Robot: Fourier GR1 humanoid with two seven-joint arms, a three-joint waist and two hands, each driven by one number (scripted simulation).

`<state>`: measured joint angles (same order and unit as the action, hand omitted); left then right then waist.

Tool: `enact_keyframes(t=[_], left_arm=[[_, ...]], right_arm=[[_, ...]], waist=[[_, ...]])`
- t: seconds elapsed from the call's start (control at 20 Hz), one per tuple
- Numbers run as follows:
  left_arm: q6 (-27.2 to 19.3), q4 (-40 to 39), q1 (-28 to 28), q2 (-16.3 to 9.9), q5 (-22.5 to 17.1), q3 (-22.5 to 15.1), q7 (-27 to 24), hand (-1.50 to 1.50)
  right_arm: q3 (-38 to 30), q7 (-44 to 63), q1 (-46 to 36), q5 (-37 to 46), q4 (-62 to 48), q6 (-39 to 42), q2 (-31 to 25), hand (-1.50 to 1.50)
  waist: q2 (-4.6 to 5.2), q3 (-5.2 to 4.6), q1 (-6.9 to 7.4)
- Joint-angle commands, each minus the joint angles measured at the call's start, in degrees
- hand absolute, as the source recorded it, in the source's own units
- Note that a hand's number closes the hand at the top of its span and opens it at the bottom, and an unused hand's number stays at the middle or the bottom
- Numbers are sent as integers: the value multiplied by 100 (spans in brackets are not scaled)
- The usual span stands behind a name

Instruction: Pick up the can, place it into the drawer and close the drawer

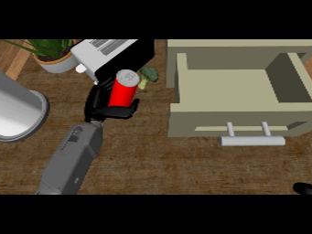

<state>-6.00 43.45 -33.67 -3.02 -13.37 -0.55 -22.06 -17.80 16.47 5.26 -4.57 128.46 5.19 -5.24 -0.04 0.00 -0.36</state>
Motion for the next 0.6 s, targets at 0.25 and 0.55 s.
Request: enact_keyframes(t=[0.25, 0.55], left_arm=[[-423, 1302, -686, 166, 159, -292, 1596, 150], [-945, 1545, -1794, 275, 294, -287, 2636, 150]], right_arm=[[-166, -76, 33, -32, -63, 71, -81, -150], [-108, 55, -29, -83, 121, -36, 3, -150]], waist=[[-8, 1, 26], [-5, 2, -16]])
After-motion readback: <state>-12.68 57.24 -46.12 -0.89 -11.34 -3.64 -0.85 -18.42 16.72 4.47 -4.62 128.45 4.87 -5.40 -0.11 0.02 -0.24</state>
